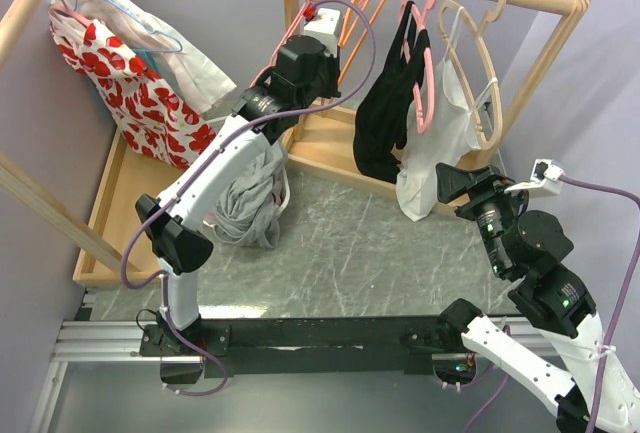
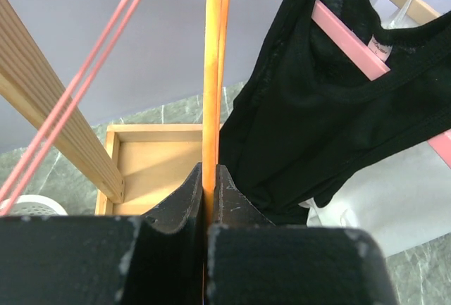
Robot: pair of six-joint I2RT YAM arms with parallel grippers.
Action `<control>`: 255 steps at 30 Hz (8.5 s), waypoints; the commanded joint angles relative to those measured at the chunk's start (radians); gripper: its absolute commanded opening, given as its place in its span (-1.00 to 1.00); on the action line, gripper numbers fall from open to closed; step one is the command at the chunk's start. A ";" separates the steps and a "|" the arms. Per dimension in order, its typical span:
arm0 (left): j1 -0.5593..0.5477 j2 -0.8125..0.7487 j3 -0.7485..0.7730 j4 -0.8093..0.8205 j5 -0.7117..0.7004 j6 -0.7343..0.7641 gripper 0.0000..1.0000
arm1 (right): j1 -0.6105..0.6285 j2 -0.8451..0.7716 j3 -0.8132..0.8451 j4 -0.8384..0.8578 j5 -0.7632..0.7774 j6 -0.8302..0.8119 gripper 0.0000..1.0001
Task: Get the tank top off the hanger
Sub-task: Place the hanger at the clothesline, then pick up the hanger from the clothesline, then remove the tank top from the hanger.
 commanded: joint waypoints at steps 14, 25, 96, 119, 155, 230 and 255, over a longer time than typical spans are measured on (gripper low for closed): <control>0.022 0.002 0.013 0.002 -0.012 -0.030 -0.67 | -0.003 -0.010 0.012 0.029 0.005 -0.012 0.59; 0.020 -0.269 -0.291 0.134 -0.005 -0.039 0.63 | -0.003 -0.012 0.023 0.072 -0.087 -0.070 0.59; -0.270 -0.581 -0.819 0.309 0.163 -0.042 0.99 | -0.213 0.654 0.517 0.118 -0.217 -0.523 -0.20; -0.271 -0.604 -0.830 0.312 0.043 -0.070 0.99 | -0.185 0.567 0.639 0.057 -0.266 -0.450 -1.00; -0.270 -0.500 -0.655 0.292 0.009 -0.066 0.99 | -0.151 0.036 0.316 -0.488 -0.613 -0.213 -1.00; -0.193 -0.348 -0.759 0.480 0.067 -0.080 -0.67 | -0.153 -0.004 0.299 -0.431 -0.633 -0.259 -1.00; 0.051 -0.253 -0.594 0.295 -0.029 -0.105 -0.98 | -0.153 -0.030 0.279 -0.526 -0.744 -0.262 -1.00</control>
